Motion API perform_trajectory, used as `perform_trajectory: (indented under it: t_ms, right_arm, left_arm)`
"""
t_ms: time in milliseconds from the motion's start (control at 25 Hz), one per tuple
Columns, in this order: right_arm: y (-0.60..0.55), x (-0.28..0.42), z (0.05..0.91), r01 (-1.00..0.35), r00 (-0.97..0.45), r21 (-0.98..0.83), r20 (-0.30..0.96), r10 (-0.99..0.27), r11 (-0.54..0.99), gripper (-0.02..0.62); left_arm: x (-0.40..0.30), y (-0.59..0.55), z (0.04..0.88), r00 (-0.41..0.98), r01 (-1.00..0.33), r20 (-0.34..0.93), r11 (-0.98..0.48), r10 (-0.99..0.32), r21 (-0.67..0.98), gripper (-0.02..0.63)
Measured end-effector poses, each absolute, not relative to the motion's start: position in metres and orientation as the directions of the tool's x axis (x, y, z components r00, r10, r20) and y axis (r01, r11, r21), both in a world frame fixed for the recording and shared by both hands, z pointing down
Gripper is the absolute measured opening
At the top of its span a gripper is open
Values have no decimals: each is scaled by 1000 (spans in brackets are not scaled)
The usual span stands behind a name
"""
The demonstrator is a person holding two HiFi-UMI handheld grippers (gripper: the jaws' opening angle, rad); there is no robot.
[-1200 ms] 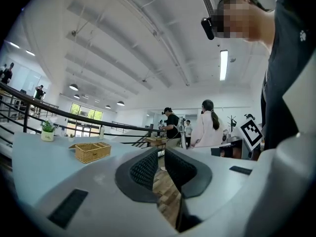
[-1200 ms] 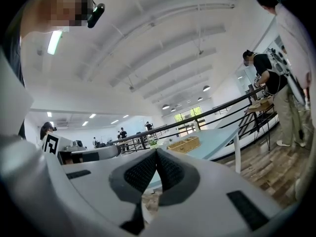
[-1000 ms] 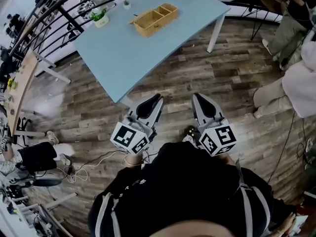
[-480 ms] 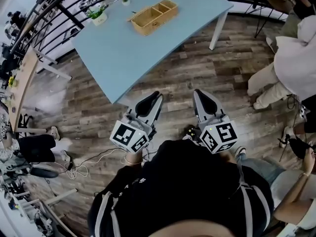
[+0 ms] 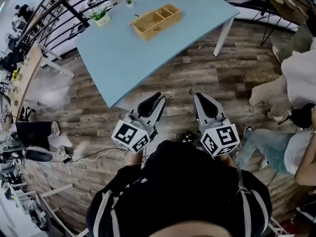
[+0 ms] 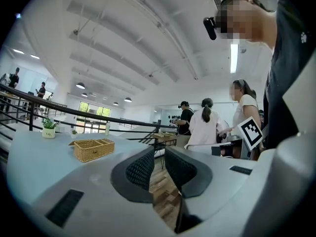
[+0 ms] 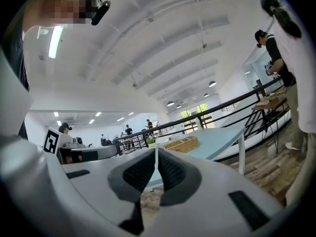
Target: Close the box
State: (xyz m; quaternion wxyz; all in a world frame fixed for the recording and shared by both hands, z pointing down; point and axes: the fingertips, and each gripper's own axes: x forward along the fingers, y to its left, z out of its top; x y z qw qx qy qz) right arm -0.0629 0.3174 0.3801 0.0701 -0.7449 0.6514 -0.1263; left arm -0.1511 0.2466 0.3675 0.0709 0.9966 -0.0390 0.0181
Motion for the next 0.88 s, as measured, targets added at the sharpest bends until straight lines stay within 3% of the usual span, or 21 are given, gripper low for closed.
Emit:
perform_trajectory:
  t_ms: [880]
  right_arm:
    - [245,-2,383,-966,53,-245,129,-990,-83,71]
  left_arm:
    - [-95,164,376,991,-136,17,-965,-136,224,104]
